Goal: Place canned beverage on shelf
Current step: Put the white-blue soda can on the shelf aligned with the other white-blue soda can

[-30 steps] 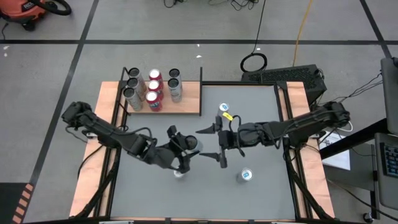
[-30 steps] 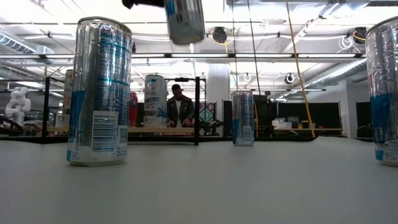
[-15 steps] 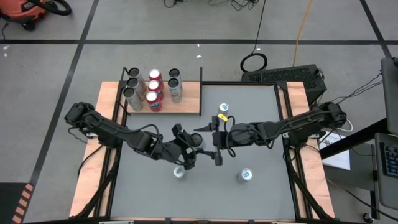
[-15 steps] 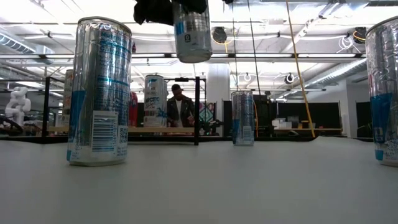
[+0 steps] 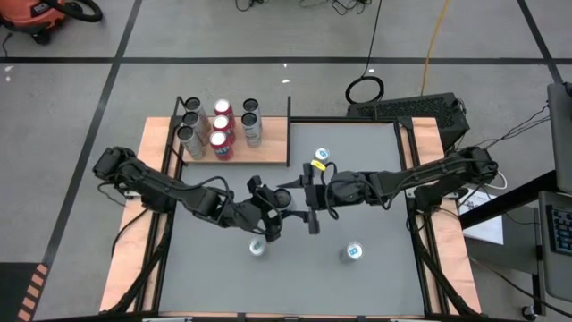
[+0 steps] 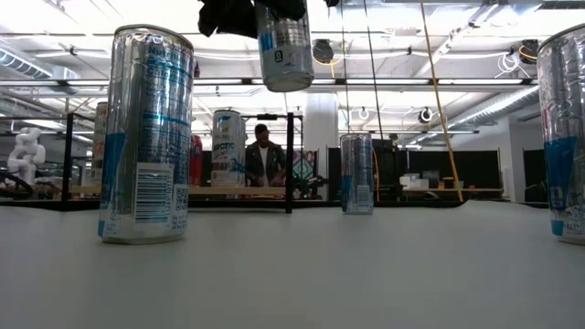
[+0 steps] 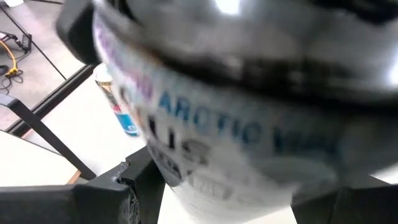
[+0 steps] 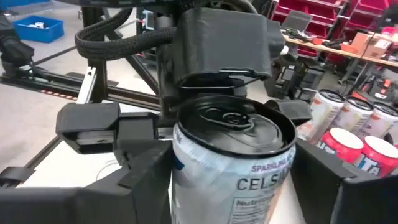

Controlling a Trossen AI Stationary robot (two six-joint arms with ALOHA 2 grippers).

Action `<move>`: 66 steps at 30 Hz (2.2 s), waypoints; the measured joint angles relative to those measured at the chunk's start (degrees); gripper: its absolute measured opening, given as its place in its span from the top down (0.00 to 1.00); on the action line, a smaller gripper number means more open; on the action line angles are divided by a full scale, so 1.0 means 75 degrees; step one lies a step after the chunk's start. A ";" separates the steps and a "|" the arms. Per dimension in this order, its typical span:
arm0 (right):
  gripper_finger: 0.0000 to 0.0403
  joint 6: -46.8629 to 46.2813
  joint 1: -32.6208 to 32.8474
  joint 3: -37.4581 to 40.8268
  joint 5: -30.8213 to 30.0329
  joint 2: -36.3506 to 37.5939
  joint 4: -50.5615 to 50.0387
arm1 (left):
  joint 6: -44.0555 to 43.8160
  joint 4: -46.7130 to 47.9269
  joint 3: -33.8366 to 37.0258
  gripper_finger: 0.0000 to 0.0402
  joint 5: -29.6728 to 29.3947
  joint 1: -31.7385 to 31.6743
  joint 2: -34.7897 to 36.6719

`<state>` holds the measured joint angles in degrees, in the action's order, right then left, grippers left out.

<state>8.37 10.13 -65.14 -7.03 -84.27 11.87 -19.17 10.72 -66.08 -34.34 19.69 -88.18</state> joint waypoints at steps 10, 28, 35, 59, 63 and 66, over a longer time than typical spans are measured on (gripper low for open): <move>0.33 0.0232 -0.0015 -0.0003 0.0511 -0.0435 0.0449 | 0.0082 0.0145 0.0020 0.36 0.0091 -0.0040 0.0000; 0.52 0.0153 -0.0016 -0.0006 0.0676 -0.0315 0.0214 | 0.0034 0.0119 0.0017 0.36 0.0225 -0.0071 -0.0003; 0.51 0.0241 -0.0045 -0.0006 0.0748 -0.0290 0.0174 | 0.0054 0.0117 0.0017 0.31 0.0023 -0.0056 -0.0009; 0.51 -0.0104 -0.1166 0.0594 0.0949 0.0029 0.2108 | 0.0722 0.2488 -0.0009 0.10 -0.3204 0.1885 0.1836; 0.51 -0.0215 -0.1489 0.0480 0.0962 -0.0206 0.2715 | 0.0237 0.3774 -0.0009 0.13 -0.3271 0.1911 0.2067; 0.51 -0.0283 -0.1732 0.0103 0.0956 -0.0429 0.2560 | -0.0287 0.4796 -0.0003 0.16 -0.3291 0.1911 0.2180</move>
<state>6.24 -2.86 -64.38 0.14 -87.49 31.07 -21.32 46.69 -66.11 -59.02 34.02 -71.83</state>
